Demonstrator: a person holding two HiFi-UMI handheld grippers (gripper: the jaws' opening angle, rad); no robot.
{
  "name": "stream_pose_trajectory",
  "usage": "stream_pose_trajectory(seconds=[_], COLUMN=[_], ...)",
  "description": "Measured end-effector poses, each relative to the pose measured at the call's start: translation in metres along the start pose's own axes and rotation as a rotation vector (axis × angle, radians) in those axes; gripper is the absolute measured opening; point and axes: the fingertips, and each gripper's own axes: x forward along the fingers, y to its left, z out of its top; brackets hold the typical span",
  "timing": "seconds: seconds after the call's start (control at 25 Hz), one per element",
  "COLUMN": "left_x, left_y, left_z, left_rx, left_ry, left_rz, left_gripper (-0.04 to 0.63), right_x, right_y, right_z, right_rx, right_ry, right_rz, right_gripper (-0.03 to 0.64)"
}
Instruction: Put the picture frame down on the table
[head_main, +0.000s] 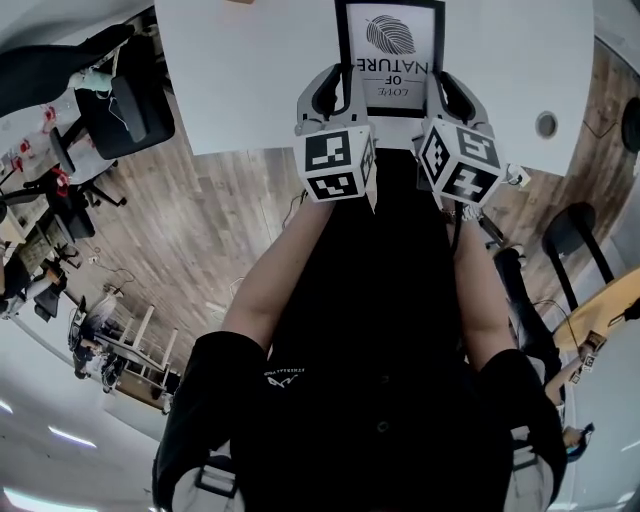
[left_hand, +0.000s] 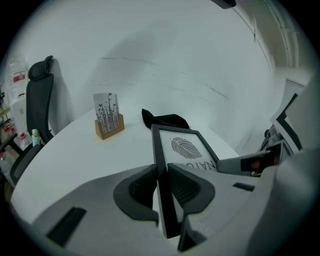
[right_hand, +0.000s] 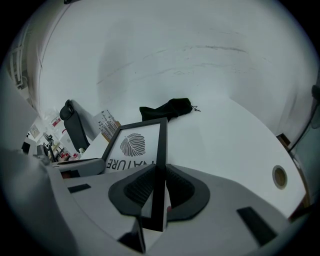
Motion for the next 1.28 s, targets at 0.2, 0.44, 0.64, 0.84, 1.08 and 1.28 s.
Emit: stream_pose_trajectory(seconds=[0.2,0.44,0.64,0.84,1.08,1.28], left_x=[0.016,0.031,0.042,0.046,0.05,0.051], left_y=[0.01,0.018,0.023,0.023,0.017,0.017], left_z=[-0.018,-0.03,-0.038,-0.04,-0.047,-0.048], left_rx=[0.007,-0.002,0.0,-0.004,0.0,-0.003], left_ry=[0.057,0.108,0.131,0.139,0.15,0.146], left_rz=[-0.003,-0.018,-0.022,-0.023,-0.022,-0.02], left_gripper=[0.072,0.072,0.072,0.072,0.072,0.072], right_x=[0.017,0.032,0.044,0.048,0.05,0.052], right_y=[0.0,-0.001,-0.003,-0.006,-0.014,-0.014], right_z=[-0.016,-0.025,-0.034,-0.035,-0.041,-0.043], right_rx=[0.01,0.018,0.032,0.04,0.037,0.031], right_ry=[0.047,0.081,0.1,0.108,0.116,0.124], right_rz=[-0.014,-0.029,-0.04,-0.054,-0.061,-0.059], right_gripper=[0.066,0.066,0.066,0.066,0.066,0.066])
